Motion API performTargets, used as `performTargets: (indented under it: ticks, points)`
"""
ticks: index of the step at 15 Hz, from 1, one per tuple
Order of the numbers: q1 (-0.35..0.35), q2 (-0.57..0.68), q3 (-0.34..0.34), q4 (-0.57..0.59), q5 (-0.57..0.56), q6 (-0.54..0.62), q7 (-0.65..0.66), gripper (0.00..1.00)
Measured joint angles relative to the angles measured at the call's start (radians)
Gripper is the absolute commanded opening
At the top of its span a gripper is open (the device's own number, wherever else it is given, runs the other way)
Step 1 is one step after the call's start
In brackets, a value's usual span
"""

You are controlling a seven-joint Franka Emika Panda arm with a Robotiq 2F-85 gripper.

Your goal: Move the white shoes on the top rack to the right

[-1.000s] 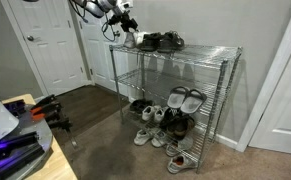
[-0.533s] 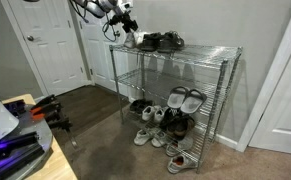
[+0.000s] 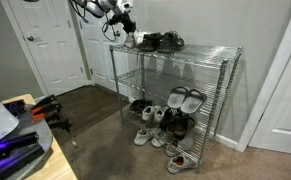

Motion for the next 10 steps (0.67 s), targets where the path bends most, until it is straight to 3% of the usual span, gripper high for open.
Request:
performTargets:
  ticks: [10]
  points:
    - [0.012,-0.02,-0.008,0.069,-0.02,0.0,-0.019,0.03]
